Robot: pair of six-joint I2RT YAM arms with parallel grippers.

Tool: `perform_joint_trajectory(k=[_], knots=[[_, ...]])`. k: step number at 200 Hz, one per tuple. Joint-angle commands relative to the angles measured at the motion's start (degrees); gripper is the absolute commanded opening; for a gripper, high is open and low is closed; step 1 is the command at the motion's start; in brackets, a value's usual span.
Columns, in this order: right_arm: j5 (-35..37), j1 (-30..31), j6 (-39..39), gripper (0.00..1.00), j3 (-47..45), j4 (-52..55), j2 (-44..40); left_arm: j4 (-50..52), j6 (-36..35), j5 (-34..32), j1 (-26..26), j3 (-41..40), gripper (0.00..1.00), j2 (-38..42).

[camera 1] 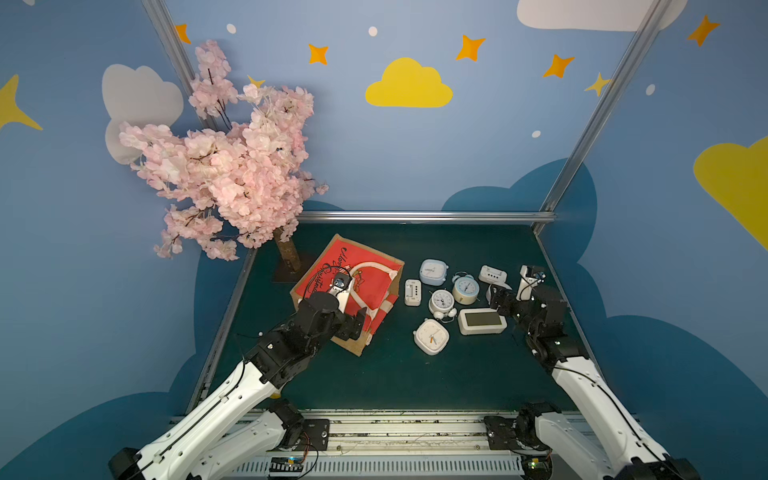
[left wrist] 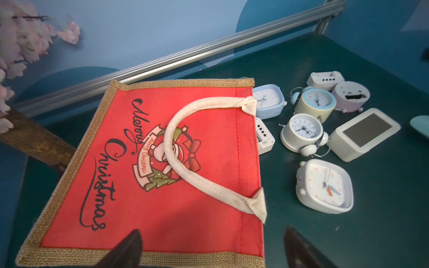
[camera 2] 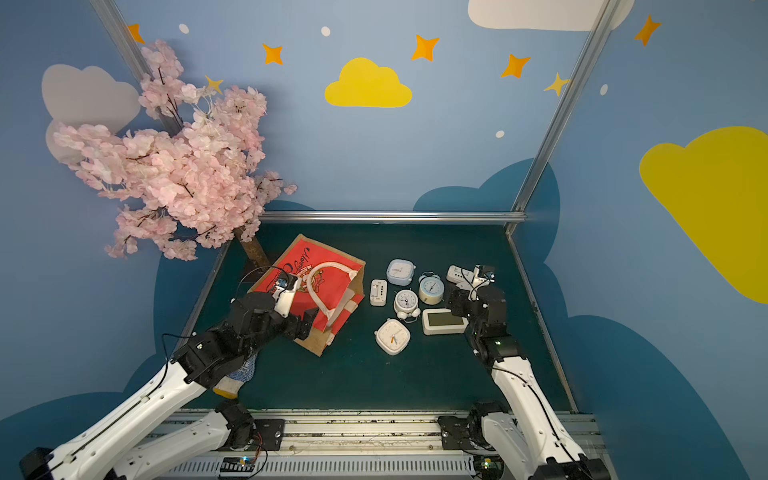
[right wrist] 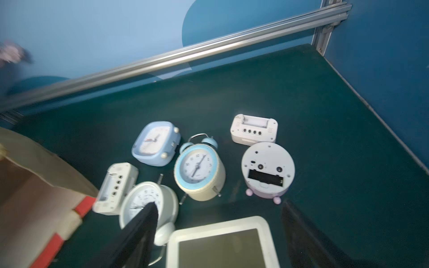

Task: Take the alarm clock out of the canvas bag
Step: Place the canvas bag at the center of the board, then reset both arms

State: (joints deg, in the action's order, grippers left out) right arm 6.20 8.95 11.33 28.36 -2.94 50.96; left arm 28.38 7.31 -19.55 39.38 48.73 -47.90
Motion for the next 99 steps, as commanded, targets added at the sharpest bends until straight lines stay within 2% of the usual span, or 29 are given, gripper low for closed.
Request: perform_joint_trajectory(k=[1,37,62,82,99], knots=[[3.72,-1.55,-8.98,0.84,-5.7,-16.82,3.25,-1.68,0.35,-2.1,-0.18,-1.05,0.99,1.54],[3.23,-3.54,-11.28,0.84,-9.08,-30.95,14.05,-1.8,1.09,-9.88,-1.12,-2.87,0.99,5.71],[3.93,-3.69,-12.61,0.84,-9.33,-40.81,23.77,-4.79,0.42,-17.56,-2.78,-5.92,0.99,9.52],[3.93,-3.8,-11.92,0.84,-9.28,-47.29,30.94,-11.67,-3.87,-22.22,-6.84,-10.19,0.99,10.78],[2.85,-3.78,-12.26,0.84,-8.75,-51.67,36.81,-22.79,-7.4,-19.87,-12.88,-15.88,0.99,10.1]])
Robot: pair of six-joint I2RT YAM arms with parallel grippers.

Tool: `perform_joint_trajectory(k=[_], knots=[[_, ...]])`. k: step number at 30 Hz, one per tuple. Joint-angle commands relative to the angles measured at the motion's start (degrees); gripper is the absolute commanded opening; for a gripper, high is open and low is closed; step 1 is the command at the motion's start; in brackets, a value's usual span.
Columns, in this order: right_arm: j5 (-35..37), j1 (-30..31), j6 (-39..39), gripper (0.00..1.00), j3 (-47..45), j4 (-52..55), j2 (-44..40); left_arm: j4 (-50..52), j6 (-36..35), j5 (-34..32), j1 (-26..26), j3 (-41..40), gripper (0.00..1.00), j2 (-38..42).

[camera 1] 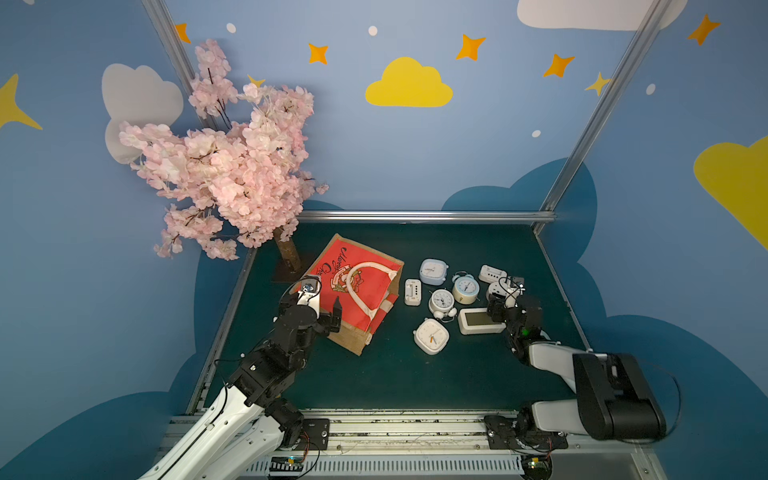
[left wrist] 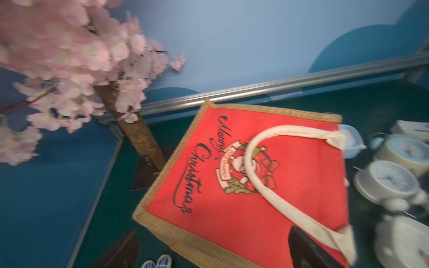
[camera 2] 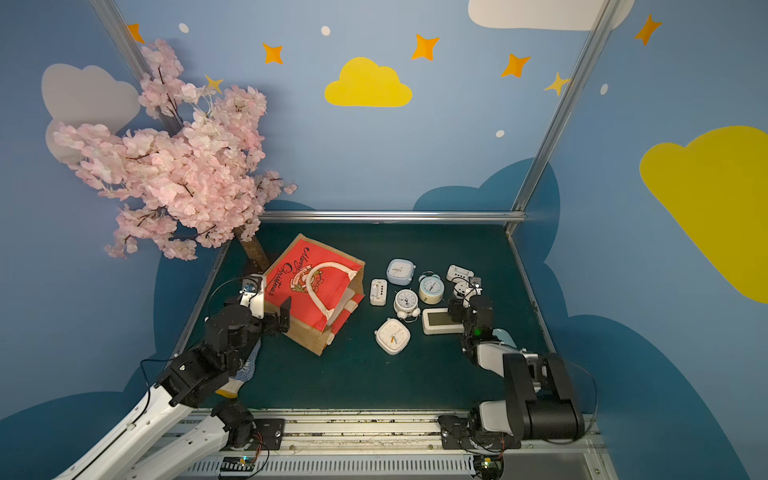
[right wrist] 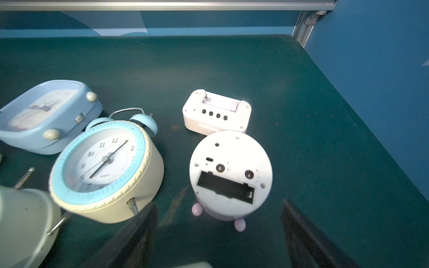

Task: Take the alarm clock out of the canvas bag
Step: Reset both arms

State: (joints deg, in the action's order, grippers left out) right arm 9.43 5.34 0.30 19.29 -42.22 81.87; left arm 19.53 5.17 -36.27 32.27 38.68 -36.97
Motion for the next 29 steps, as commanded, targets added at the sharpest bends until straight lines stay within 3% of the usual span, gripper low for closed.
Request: perform_joint_trajectory(k=[1,2,5,7,10,16,20,24,29], knots=[[-0.25,-0.21,-1.42,0.84,0.31,-12.95,6.23,-14.58,-5.3,-2.82,-6.15,-6.17,0.99,-0.91],[-0.38,-0.12,-1.93,0.84,0.12,-15.75,7.69,-19.69,-5.67,0.35,-9.05,-9.18,0.99,-1.78],[1.72,-0.54,0.48,0.84,2.35,-6.67,4.91,-36.06,-4.16,11.55,-19.36,-18.63,0.99,-7.19],[2.21,-0.86,0.58,0.85,1.41,-11.36,6.63,-50.64,-0.16,16.13,-24.63,-23.5,0.99,-13.86],[2.17,-0.86,1.02,0.88,2.71,-6.35,5.14,-53.16,1.5,21.65,-30.81,-20.38,0.99,-26.93],[2.18,-0.94,0.87,0.9,2.27,-7.99,5.68,-72.85,-1.42,26.67,-32.53,-22.8,0.99,-44.34],[2.04,-0.89,0.94,0.9,2.46,-7.25,5.51,-78.3,-3.19,30.66,-32.65,-21.52,0.99,-51.82],[2.02,-0.94,0.93,0.89,2.51,-7.33,5.66,-69.47,-3.15,32.29,-33.02,-17.83,0.99,-50.65],[2.06,-0.92,0.93,0.9,2.34,-7.82,5.59,-67.55,-2.62,32.4,-33.37,-16.61,0.99,-51.06]])
